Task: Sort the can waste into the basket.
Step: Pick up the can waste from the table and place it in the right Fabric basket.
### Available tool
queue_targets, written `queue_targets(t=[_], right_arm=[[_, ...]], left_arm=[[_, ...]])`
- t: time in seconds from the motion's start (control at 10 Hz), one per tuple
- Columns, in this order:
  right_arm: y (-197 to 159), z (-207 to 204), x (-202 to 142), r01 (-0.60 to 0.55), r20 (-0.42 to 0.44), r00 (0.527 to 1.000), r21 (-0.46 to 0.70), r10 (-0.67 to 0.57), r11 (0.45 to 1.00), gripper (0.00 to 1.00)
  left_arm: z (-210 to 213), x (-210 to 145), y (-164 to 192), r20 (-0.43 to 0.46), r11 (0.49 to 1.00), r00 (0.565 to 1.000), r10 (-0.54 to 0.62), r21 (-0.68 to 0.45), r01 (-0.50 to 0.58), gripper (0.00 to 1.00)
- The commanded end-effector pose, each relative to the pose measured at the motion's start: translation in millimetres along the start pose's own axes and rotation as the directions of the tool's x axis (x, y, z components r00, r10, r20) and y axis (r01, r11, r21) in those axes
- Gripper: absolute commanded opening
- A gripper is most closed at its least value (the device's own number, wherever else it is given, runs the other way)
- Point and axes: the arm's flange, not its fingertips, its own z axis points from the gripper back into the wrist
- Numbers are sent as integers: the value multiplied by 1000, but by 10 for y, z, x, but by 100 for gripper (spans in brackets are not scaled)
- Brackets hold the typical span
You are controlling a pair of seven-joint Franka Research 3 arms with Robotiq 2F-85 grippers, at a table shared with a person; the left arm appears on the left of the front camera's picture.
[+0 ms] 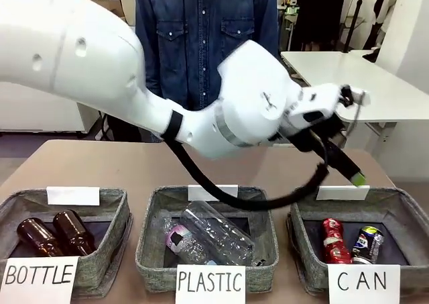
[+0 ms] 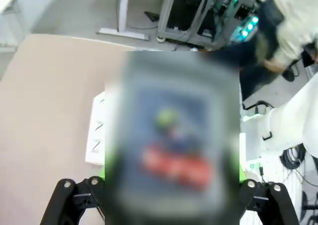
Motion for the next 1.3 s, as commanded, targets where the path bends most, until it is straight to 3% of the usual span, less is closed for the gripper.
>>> queue_targets(t=[0.0, 0.1, 0.3, 0.4, 0.6, 0.8, 0.9, 1.0, 1.2], right_arm=[[-15, -147, 55, 12, -52, 999, -13, -13, 1000, 100], [-50, -380, 148, 29, -115, 993, -23, -32, 999, 100], [-142, -1068, 324, 54, -260, 964, -26, -59, 998, 100], [-233, -1569, 355, 49, -366, 929, -44, -62, 998, 100], [-433, -2458, 274, 54, -514, 855, -35, -65, 998, 100], [-575, -3201, 108, 62, -568, 819, -42, -75, 997, 100], [-619, -3445, 31, 70, -583, 808, -41, -80, 997, 100], [-660, -3627, -17, 86, -593, 800, -30, -87, 996, 100], [-881, -3920, -33, 86, -496, 861, -77, -113, 993, 100]], left_arm=[[820, -214, 25, -8, 989, 991, 136, -49, -136, 100], [1310, -366, 80, -20, 972, 978, 210, -104, -211, 100], [2258, -768, 184, 1, 936, 938, 346, -70, -345, 100], [2759, -1048, 280, 38, 892, 892, 450, -65, -447, 100], [3534, -1670, 369, 123, 771, 763, 635, -38, -635, 100], [4203, -2429, 350, 269, 615, 571, 775, -117, -780, 100], [4408, -2756, 354, 341, 570, 493, 801, -178, -802, 100], [4552, -3032, 355, 384, 561, 435, 814, -328, -760, 100], [4696, -3422, 380, 495, 569, 330, 804, -480, -668, 100]])
